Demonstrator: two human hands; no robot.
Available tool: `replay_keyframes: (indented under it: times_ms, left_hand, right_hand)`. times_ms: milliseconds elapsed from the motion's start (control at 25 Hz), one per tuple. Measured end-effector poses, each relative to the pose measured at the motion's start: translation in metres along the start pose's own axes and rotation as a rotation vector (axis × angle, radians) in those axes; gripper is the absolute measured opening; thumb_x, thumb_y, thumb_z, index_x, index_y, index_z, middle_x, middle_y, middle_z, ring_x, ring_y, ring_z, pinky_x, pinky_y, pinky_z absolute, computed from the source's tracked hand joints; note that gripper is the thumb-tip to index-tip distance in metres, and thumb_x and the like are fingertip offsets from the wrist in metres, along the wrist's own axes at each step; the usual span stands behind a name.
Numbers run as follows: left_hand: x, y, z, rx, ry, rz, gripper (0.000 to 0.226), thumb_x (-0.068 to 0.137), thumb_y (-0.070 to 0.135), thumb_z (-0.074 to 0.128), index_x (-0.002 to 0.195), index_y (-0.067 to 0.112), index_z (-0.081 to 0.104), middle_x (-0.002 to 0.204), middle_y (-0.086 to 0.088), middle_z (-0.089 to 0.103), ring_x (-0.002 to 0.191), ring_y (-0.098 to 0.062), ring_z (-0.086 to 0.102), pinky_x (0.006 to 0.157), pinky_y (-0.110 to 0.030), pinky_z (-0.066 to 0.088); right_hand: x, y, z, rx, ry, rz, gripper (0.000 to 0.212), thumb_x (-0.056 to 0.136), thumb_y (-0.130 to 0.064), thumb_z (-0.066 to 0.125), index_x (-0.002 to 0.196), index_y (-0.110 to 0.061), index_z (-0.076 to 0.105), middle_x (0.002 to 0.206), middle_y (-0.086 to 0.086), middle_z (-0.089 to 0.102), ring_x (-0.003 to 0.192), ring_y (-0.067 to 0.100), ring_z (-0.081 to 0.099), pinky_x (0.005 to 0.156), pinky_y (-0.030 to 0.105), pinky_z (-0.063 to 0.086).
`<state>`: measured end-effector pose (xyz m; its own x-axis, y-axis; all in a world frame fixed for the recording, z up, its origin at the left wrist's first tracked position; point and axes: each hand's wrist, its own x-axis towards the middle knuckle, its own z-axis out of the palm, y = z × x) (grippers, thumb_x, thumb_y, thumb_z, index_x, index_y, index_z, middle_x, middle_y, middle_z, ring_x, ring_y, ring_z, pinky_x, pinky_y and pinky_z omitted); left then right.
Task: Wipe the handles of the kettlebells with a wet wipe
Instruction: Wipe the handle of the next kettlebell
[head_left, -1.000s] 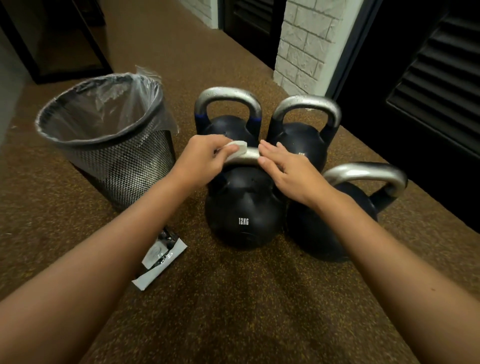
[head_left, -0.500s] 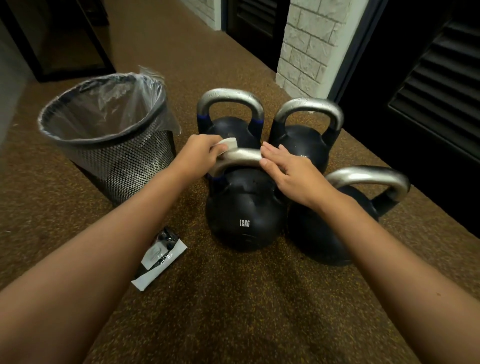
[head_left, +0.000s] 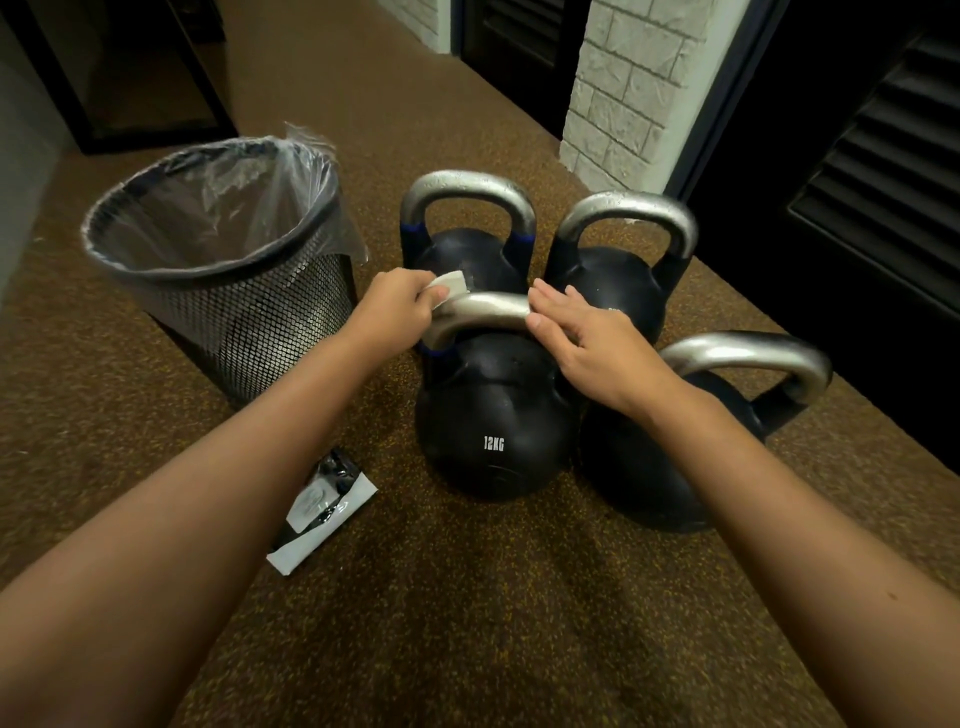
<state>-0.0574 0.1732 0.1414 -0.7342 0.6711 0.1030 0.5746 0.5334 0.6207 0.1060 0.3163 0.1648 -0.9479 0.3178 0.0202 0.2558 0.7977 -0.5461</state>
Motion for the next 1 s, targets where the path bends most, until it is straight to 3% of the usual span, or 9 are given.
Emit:
replay_keyframes:
  times_ms: [120, 200, 280, 400, 560, 720, 760, 880, 1000]
  left_hand:
    - [-0.013, 0.012, 0.007, -0.053, 0.128, 0.118, 0.024, 0.095, 0.017, 0.046, 0.075, 0.01, 0.058, 0.067, 0.005, 0.055, 0.062, -0.003, 0.048, 0.06, -0.027, 0.032]
    - [-0.025, 0.015, 0.023, -0.097, 0.234, 0.207, 0.02, 0.094, 0.014, 0.048, 0.099, 0.008, 0.067, 0.094, 0.001, 0.068, 0.088, -0.006, 0.06, 0.079, -0.023, 0.044]
    - [-0.035, 0.013, 0.039, -0.156, 0.362, 0.171, 0.029, 0.095, 0.013, 0.047, 0.119, 0.007, 0.061, 0.116, -0.006, 0.065, 0.11, -0.013, 0.059, 0.096, -0.022, 0.042]
    - [-0.043, 0.014, 0.046, -0.247, 0.462, 0.043, 0.03, 0.096, 0.014, 0.044, 0.122, 0.01, 0.059, 0.114, -0.006, 0.066, 0.106, -0.015, 0.06, 0.091, -0.024, 0.044]
    - [-0.045, 0.02, 0.052, -0.172, 0.435, 0.126, 0.033, 0.095, 0.011, 0.047, 0.127, 0.007, 0.054, 0.128, -0.012, 0.057, 0.125, -0.02, 0.049, 0.106, -0.03, 0.038]
    - [-0.049, 0.005, 0.05, -0.247, 0.472, -0.033, 0.028, 0.097, 0.016, 0.044, 0.111, 0.001, 0.063, 0.102, -0.017, 0.067, 0.098, -0.028, 0.062, 0.081, -0.026, 0.044]
    - [-0.052, 0.003, 0.05, -0.265, 0.468, -0.053, 0.028, 0.097, 0.016, 0.044, 0.111, 0.0, 0.063, 0.102, -0.017, 0.068, 0.098, -0.028, 0.062, 0.081, -0.026, 0.044]
    - [-0.059, 0.013, 0.052, -0.288, 0.479, 0.02, 0.032, 0.095, 0.012, 0.048, 0.124, 0.002, 0.056, 0.124, -0.012, 0.061, 0.119, -0.019, 0.054, 0.101, -0.026, 0.041]
    - [-0.058, 0.019, 0.056, -0.306, 0.478, 0.074, 0.034, 0.094, 0.009, 0.049, 0.127, 0.001, 0.053, 0.13, -0.012, 0.056, 0.126, -0.018, 0.048, 0.105, -0.024, 0.036]
  right_hand:
    - [0.0, -0.001, 0.001, -0.012, 0.004, -0.002, 0.046, 0.099, -0.036, 0.035, 0.144, -0.025, 0.032, 0.153, -0.012, 0.023, 0.145, 0.015, 0.01, 0.115, 0.03, 0.009]
    - [0.0, -0.001, 0.002, -0.018, 0.003, -0.002, 0.047, 0.099, -0.036, 0.035, 0.144, -0.025, 0.031, 0.154, -0.011, 0.022, 0.145, 0.015, 0.009, 0.115, 0.032, 0.009]
    - [0.0, -0.001, 0.003, -0.009, 0.003, -0.001, 0.047, 0.099, -0.036, 0.035, 0.144, -0.024, 0.032, 0.154, -0.011, 0.022, 0.145, 0.015, 0.009, 0.116, 0.033, 0.009]
    - [0.0, -0.001, 0.003, 0.005, 0.008, 0.001, 0.046, 0.099, -0.036, 0.036, 0.144, -0.024, 0.033, 0.153, -0.011, 0.024, 0.145, 0.016, 0.01, 0.118, 0.034, 0.01]
    - [0.001, -0.001, 0.004, 0.021, 0.018, 0.015, 0.046, 0.099, -0.036, 0.037, 0.143, -0.024, 0.033, 0.153, -0.01, 0.024, 0.145, 0.015, 0.01, 0.118, 0.035, 0.01]
    - [-0.001, -0.003, 0.003, 0.009, 0.015, 0.006, 0.047, 0.099, -0.036, 0.036, 0.144, -0.024, 0.032, 0.153, -0.011, 0.024, 0.145, 0.016, 0.01, 0.117, 0.034, 0.009]
    - [-0.001, -0.003, 0.003, 0.009, 0.017, 0.007, 0.047, 0.099, -0.036, 0.036, 0.144, -0.024, 0.032, 0.153, -0.01, 0.024, 0.145, 0.016, 0.01, 0.117, 0.034, 0.009]
    - [0.0, -0.004, 0.003, 0.012, 0.02, 0.012, 0.046, 0.099, -0.035, 0.036, 0.144, -0.024, 0.033, 0.153, -0.01, 0.024, 0.145, 0.017, 0.01, 0.118, 0.035, 0.01]
    - [0.0, -0.005, 0.002, 0.011, 0.01, 0.019, 0.047, 0.099, -0.036, 0.036, 0.144, -0.024, 0.032, 0.153, -0.01, 0.024, 0.145, 0.017, 0.009, 0.118, 0.034, 0.01]
